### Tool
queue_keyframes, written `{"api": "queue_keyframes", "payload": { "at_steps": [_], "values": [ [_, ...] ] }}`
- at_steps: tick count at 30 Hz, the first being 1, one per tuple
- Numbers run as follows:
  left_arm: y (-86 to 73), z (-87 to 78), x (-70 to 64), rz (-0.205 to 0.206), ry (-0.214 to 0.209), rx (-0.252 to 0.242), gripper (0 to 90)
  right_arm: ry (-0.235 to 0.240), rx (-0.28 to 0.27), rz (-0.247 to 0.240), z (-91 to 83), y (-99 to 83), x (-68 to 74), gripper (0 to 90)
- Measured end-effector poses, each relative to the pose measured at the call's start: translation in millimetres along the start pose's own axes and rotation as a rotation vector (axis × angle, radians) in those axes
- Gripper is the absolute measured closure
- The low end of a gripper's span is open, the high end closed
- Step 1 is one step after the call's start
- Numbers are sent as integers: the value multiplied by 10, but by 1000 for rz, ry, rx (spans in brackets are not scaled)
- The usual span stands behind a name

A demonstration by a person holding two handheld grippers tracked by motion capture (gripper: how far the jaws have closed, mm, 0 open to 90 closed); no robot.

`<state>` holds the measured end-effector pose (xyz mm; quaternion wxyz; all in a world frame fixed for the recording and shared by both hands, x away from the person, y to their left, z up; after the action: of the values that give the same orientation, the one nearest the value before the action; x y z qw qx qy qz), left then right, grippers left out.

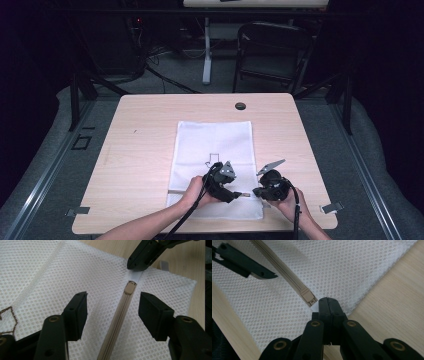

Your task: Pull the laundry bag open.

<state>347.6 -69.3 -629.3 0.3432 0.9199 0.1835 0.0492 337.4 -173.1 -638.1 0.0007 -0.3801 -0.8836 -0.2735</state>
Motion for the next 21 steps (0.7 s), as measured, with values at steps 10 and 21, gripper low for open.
{"api": "queue_keyframes", "payload": {
  "at_steps": [10,21],
  "values": [
    [9,137,-105,43,-34,19,577,10,7,1,53,-27,16,900],
    [76,248,-187,59,-57,3,713,17,7,-4,49,-37,-2,900]
  ]
}}
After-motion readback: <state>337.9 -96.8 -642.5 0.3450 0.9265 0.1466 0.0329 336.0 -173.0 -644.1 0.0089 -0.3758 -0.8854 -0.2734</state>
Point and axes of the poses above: each handheld gripper's, and its own axes: z roughly forward along the jaws, y roughly out of its top, x roughly to its left, the point moved 10 cm from there along z, roughly forward along the jaws, and after that the axes turned 5 degrees about y, right-handed, at the moved point
